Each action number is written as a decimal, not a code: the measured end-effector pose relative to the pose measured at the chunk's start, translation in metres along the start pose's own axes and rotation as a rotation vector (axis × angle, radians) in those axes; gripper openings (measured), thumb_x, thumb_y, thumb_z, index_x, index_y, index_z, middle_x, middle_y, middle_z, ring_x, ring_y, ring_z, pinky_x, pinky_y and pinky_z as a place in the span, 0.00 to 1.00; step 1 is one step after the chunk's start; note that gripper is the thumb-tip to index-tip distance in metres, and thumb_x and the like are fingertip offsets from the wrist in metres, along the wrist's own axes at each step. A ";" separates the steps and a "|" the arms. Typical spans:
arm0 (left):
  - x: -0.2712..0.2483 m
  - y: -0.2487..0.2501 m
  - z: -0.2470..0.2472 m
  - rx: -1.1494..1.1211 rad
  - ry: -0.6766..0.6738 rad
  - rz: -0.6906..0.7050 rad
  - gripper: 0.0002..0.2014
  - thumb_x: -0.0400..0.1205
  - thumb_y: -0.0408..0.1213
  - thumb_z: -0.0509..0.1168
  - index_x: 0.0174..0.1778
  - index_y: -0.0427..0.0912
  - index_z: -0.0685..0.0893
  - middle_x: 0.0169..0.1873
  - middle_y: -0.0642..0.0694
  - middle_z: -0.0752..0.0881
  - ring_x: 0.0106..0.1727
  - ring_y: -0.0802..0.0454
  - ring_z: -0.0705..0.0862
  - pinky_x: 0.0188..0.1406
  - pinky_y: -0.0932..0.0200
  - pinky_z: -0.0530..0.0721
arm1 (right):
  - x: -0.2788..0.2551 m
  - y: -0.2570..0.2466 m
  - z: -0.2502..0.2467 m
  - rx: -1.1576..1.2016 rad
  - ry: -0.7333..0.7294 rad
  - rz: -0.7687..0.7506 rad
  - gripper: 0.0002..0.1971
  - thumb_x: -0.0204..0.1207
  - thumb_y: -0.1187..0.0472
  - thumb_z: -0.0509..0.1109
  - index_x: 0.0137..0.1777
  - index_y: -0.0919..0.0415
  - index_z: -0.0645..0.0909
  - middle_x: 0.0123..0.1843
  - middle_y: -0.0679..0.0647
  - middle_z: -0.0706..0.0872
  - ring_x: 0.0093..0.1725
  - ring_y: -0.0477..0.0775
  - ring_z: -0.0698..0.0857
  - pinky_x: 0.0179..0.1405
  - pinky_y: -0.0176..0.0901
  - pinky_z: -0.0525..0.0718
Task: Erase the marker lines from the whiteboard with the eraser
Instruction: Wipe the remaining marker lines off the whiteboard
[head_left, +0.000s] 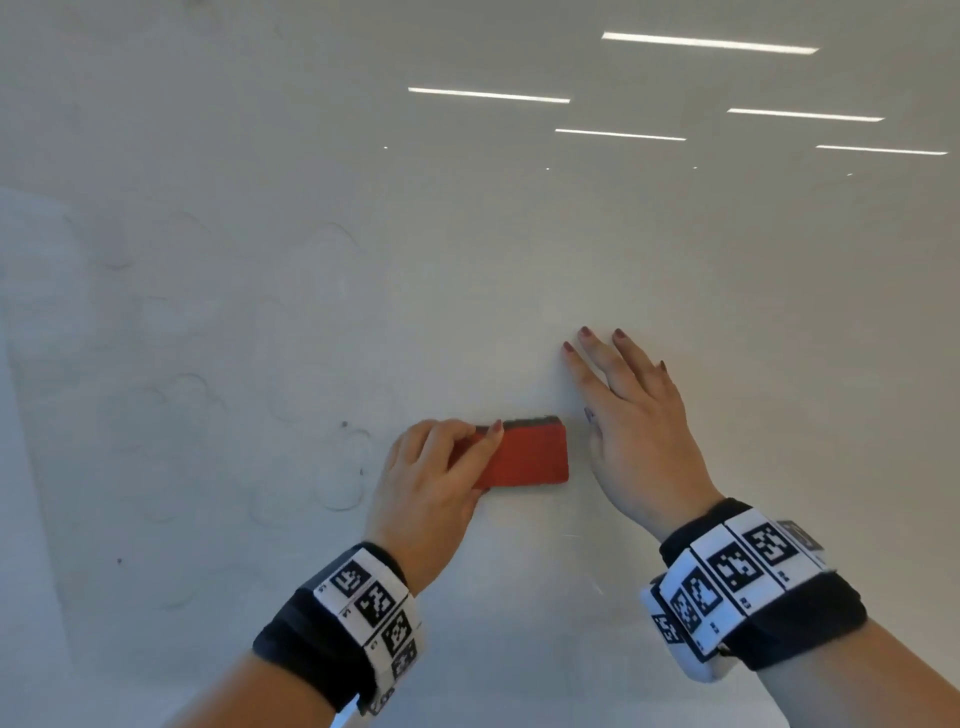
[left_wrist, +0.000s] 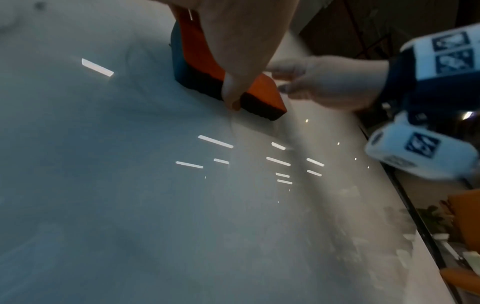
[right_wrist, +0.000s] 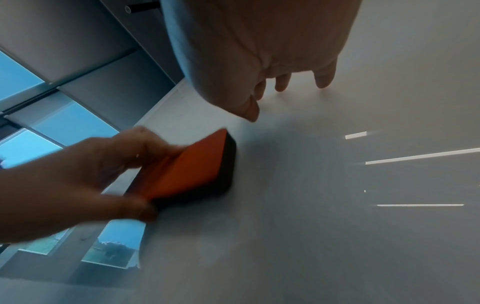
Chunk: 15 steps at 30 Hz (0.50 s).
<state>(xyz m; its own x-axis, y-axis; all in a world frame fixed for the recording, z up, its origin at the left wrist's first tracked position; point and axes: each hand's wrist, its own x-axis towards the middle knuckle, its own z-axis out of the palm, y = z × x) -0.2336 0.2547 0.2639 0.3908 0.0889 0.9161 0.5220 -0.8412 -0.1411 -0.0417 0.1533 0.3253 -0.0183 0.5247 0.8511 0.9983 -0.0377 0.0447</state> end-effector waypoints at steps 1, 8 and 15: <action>-0.015 0.005 0.005 -0.004 -0.028 0.009 0.33 0.65 0.34 0.80 0.67 0.43 0.79 0.53 0.44 0.79 0.52 0.43 0.76 0.53 0.46 0.81 | -0.001 0.001 0.000 0.002 -0.006 0.000 0.35 0.74 0.73 0.66 0.81 0.53 0.64 0.82 0.48 0.62 0.82 0.56 0.54 0.76 0.69 0.60; -0.075 0.008 0.015 -0.020 -0.149 -0.031 0.35 0.61 0.38 0.82 0.64 0.50 0.76 0.50 0.48 0.73 0.48 0.46 0.74 0.46 0.48 0.84 | -0.016 0.015 -0.003 -0.032 -0.044 -0.022 0.35 0.74 0.73 0.66 0.81 0.52 0.64 0.83 0.48 0.61 0.82 0.56 0.54 0.77 0.68 0.60; 0.025 -0.013 -0.020 -0.008 0.092 -0.239 0.30 0.68 0.41 0.78 0.68 0.42 0.80 0.51 0.40 0.76 0.50 0.41 0.73 0.53 0.47 0.76 | -0.030 0.031 -0.009 -0.019 -0.059 0.011 0.35 0.74 0.75 0.64 0.81 0.54 0.64 0.83 0.50 0.62 0.82 0.58 0.56 0.76 0.68 0.62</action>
<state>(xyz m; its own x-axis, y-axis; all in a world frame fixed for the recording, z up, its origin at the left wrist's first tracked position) -0.2459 0.2568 0.2958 0.1863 0.2374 0.9534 0.5852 -0.8063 0.0864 -0.0104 0.1287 0.3056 -0.0031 0.5736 0.8191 0.9971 -0.0601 0.0459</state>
